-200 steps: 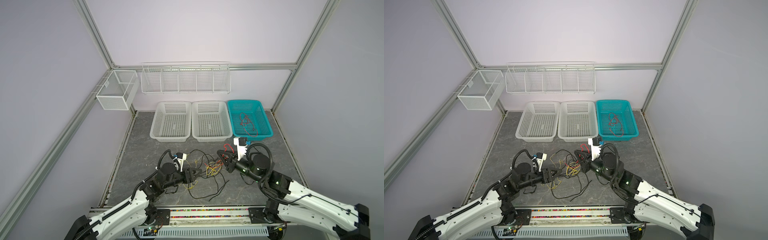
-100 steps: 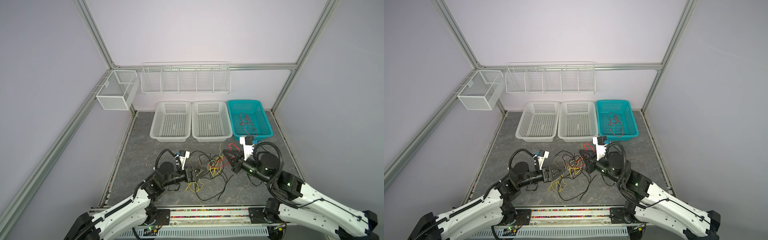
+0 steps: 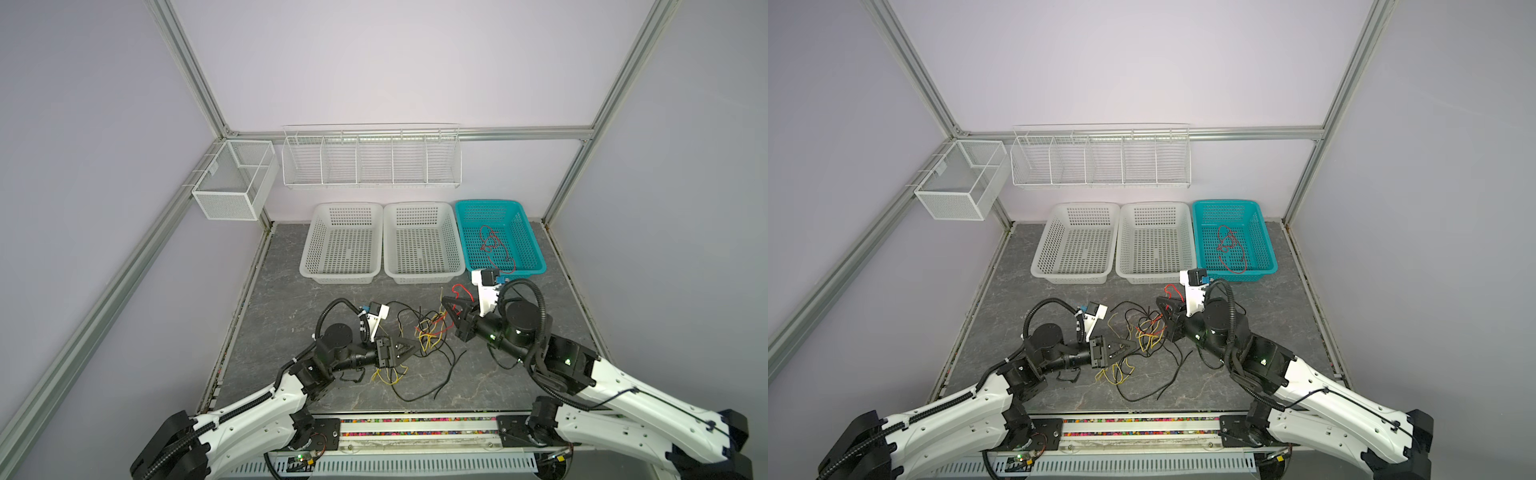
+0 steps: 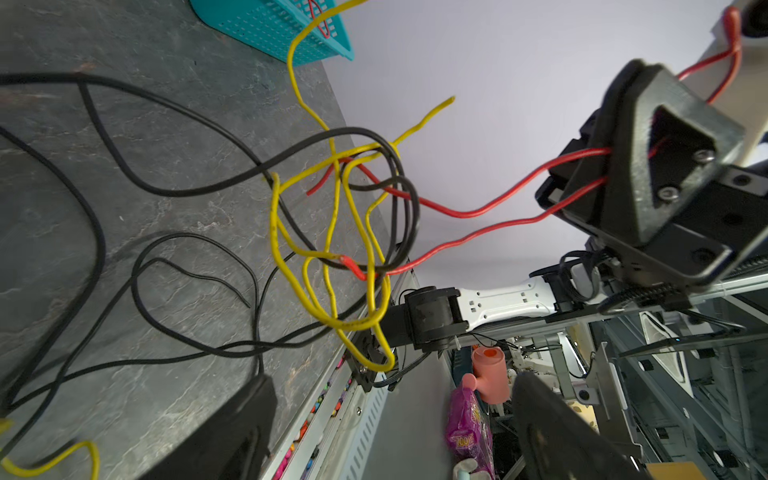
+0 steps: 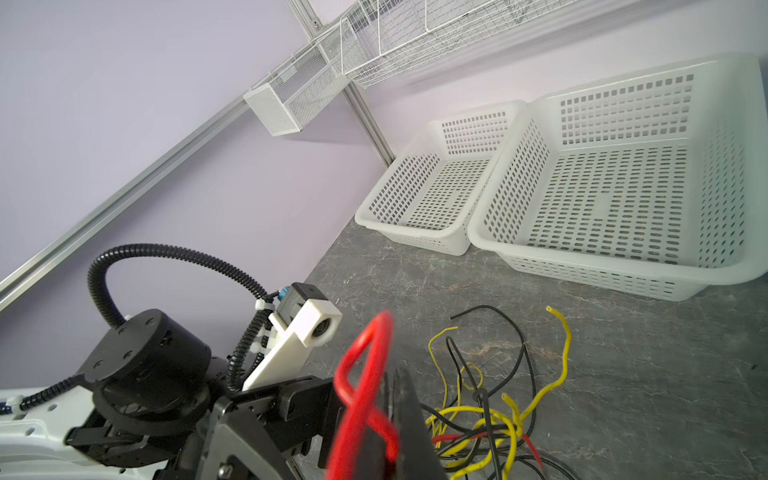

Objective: Untangle the cables
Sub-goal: 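Carry the red wire with the right gripper to the teal basket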

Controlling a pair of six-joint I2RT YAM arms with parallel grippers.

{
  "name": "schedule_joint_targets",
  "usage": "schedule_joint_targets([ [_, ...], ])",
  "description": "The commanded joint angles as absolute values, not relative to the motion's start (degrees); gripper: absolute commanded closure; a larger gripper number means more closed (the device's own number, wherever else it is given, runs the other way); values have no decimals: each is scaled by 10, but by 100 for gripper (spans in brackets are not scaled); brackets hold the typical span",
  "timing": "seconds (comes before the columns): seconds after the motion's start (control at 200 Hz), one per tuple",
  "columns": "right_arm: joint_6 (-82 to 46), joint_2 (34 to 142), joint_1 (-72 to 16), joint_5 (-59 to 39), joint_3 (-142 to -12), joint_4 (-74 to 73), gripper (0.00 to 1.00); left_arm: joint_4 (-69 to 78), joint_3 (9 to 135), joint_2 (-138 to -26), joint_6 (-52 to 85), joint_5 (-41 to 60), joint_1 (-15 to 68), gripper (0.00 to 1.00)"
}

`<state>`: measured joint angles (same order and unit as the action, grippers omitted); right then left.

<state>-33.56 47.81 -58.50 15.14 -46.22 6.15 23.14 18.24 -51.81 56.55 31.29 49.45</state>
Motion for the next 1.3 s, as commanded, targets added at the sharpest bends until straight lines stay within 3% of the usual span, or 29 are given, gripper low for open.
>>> schedule_joint_targets([
  [0.0, -344, 489, -606, 188, -481, 47, 94, 208, 216, -533, 552, 296, 501, 11],
  [0.16, -337, 501, -634, 217, -483, 36, 94, 209, 232, -556, 552, 277, 502, 15],
  [0.39, -335, 503, -649, 241, -487, 34, 94, 227, 231, -585, 551, 291, 507, 34],
  [0.565, -335, 503, -649, 255, -490, 34, 94, 228, 225, -593, 546, 287, 517, 38],
  [1.08, -337, 510, -662, 272, -508, 63, 94, 171, 256, -612, 501, 268, 518, 100],
  [1.295, -315, 456, -638, 350, -560, 179, 94, 120, 211, -573, 494, 200, 516, 100],
])
